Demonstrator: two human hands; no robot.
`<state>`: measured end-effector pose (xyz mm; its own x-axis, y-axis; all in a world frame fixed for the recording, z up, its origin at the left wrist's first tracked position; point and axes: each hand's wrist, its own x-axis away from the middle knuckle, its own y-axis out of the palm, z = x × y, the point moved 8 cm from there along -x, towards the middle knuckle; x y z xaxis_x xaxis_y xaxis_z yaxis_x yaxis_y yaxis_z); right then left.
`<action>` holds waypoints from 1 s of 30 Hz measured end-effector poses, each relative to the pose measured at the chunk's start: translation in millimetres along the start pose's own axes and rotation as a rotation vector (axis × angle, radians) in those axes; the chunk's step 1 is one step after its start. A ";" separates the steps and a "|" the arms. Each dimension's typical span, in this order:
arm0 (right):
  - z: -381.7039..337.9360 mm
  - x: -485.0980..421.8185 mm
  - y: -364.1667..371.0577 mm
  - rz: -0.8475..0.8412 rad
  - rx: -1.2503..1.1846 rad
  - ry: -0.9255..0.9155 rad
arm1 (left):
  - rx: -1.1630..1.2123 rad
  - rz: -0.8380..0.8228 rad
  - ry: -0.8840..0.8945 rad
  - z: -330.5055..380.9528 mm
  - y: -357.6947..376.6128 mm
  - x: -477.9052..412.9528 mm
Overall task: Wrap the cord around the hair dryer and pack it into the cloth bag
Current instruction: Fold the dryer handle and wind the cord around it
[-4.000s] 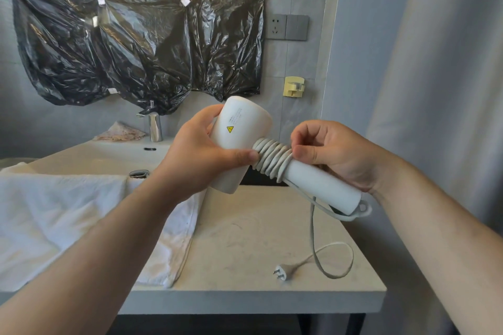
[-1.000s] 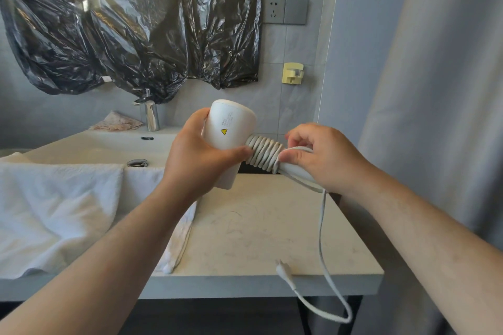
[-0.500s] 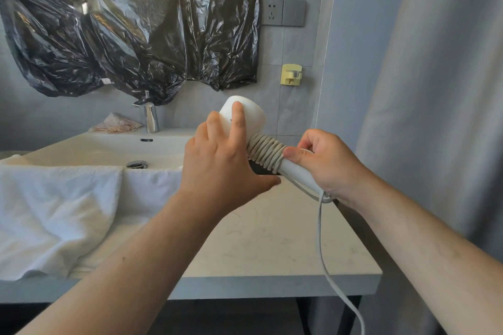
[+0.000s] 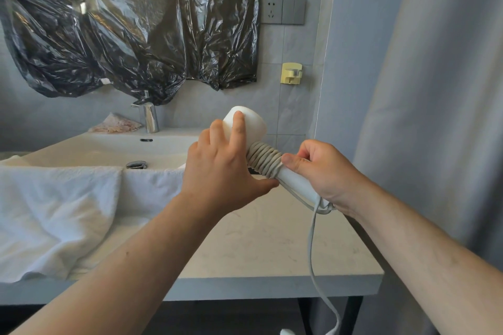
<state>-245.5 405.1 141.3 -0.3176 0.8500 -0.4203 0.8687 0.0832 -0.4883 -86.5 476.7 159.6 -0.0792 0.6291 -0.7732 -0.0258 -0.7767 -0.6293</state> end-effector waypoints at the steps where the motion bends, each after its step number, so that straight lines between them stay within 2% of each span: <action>1: -0.4 -0.3 -0.1 0.005 0.008 -0.004 | 0.007 -0.001 0.007 0.2 0.3 -0.2; 9: 3.6 -0.9 -5.8 0.085 -0.030 -0.025 | 0.098 0.040 0.034 -3.6 -0.4 1.2; 13: 8.3 3.1 -10.1 0.099 -0.067 -0.048 | 0.412 -0.037 -0.228 -29.5 1.6 -10.6; 17: 1.0 3.0 -12.5 0.103 -0.039 -0.096 | 0.679 -0.114 -0.285 -38.6 9.6 -13.2; 19: 1.5 1.0 -10.4 0.037 -0.095 -0.073 | 0.708 -0.103 -0.265 -40.6 7.5 -12.7; 23: -0.7 3.7 4.8 -0.313 -0.166 0.000 | 0.749 -0.140 -0.185 -40.8 4.2 -12.7; 25: -2.9 7.7 8.8 -0.429 -0.224 0.030 | 0.808 -0.177 -0.162 -41.0 4.6 -12.0; 30: -6.9 9.7 5.7 -0.475 -0.377 0.008 | 1.026 -0.217 -0.181 -43.5 8.9 -9.6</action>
<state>-241.0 417.4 139.7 -0.7019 0.6786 -0.2161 0.7080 0.6316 -0.3160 -42.6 465.1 158.0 -0.1165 0.8092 -0.5759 -0.8783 -0.3546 -0.3206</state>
